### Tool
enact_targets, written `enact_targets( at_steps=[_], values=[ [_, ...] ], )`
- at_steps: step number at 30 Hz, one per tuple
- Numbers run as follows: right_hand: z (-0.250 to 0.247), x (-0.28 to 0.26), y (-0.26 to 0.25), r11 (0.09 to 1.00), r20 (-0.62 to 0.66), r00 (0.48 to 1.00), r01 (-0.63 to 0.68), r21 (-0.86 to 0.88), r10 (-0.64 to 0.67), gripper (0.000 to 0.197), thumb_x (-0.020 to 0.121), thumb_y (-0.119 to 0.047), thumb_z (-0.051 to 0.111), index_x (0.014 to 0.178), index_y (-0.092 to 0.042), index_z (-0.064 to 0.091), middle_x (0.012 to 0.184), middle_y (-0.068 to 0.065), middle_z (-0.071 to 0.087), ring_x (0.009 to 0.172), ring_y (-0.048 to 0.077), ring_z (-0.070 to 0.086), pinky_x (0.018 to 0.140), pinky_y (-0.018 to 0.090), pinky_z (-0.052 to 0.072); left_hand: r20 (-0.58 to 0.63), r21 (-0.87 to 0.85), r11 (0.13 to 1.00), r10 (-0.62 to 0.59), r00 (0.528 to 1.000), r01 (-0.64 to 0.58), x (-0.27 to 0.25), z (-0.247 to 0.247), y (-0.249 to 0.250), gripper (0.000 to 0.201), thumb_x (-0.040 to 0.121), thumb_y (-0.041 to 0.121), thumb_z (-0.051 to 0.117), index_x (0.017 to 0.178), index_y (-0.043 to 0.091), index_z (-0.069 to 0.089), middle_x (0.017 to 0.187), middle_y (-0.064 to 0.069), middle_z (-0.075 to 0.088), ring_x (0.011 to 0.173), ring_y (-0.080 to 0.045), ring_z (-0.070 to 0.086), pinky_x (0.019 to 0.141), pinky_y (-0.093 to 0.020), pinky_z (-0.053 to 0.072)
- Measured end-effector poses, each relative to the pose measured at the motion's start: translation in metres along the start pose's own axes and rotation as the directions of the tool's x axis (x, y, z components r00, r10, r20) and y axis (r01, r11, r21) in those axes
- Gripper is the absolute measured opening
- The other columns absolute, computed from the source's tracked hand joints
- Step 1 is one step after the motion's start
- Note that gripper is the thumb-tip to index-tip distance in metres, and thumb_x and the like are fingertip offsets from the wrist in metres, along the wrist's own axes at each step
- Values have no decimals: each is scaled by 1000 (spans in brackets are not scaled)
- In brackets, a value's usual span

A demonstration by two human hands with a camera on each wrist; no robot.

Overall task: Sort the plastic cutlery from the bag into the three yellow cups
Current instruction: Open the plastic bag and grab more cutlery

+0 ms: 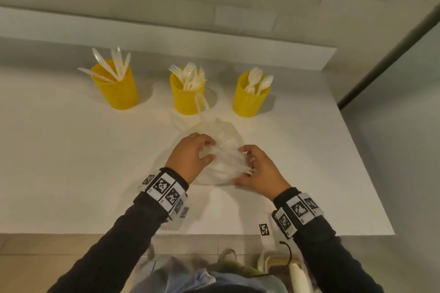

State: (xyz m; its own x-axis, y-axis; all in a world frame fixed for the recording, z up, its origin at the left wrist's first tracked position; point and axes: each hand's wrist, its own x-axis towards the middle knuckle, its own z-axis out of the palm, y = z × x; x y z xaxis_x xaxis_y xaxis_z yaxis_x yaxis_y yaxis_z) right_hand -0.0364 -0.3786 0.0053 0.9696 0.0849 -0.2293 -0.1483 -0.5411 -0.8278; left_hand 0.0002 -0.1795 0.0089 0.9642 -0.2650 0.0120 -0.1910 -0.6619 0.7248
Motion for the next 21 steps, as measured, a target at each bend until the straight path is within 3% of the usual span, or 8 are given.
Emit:
enact_targets(
  at_steps=[2,4,6,8,11,16,18,21],
  values=[
    [-27,-10,10,999,19,1000,10,-38,-9,72,62,-33,85,122,-28,47,109,-2,48,67,4,49,56,9,41,-4,-25,1000,2,1000,-2,7,16,18,24,75,12,70,97,18,65,91,-1,58,78,-12,52,80,-25,46],
    [-45,-13,16,984,-112,989,75,-160,-93,57,74,-48,71,123,-30,50,116,-7,50,67,-5,44,65,14,38,-15,-55,998,15,1000,-16,10,24,34,25,74,8,70,97,18,66,88,-4,58,73,-8,51,74,-11,41],
    [-54,-8,16,969,-233,953,145,-202,-191,38,82,-42,65,116,-25,59,117,-6,56,68,-6,43,73,18,38,-29,-85,996,21,999,-23,12,29,48,27,73,6,70,97,18,67,86,-1,55,72,-2,49,71,-3,38],
    [-53,1,8,969,-187,958,190,-159,-218,31,81,-30,70,110,-18,64,111,-3,62,68,-6,46,74,24,44,-40,-121,993,11,999,-16,14,33,60,27,73,9,71,98,19,67,84,5,52,73,-1,50,72,-2,38],
    [-46,15,2,968,-80,978,174,-181,-191,21,81,-22,70,99,-10,69,98,3,68,79,12,57,78,27,46,-29,-123,992,-4,1000,0,19,33,68,23,74,15,72,97,18,69,82,6,51,71,-1,50,73,-7,40],
    [-77,24,8,985,-288,951,65,-160,-109,9,83,-7,56,84,-14,61,70,3,58,65,26,59,66,34,52,-110,-17,999,-48,993,46,30,-1,47,12,84,17,63,91,14,72,89,-7,61,72,-10,51,74,-18,36],
    [-95,20,12,996,-362,931,10,-87,-41,22,82,-1,47,93,-18,55,81,4,58,70,28,59,67,36,53,-163,-22,996,-88,983,85,30,-18,33,15,86,10,57,86,19,69,93,-4,60,80,-14,53,78,-22,38],
    [-110,11,12,987,-403,914,-21,-162,-47,38,80,7,42,107,-16,55,110,1,55,79,18,53,71,27,43,-211,-106,992,-84,974,63,24,-32,28,35,83,0,48,71,31,61,97,-1,54,84,-8,51,80,-23,41]
  ],
)
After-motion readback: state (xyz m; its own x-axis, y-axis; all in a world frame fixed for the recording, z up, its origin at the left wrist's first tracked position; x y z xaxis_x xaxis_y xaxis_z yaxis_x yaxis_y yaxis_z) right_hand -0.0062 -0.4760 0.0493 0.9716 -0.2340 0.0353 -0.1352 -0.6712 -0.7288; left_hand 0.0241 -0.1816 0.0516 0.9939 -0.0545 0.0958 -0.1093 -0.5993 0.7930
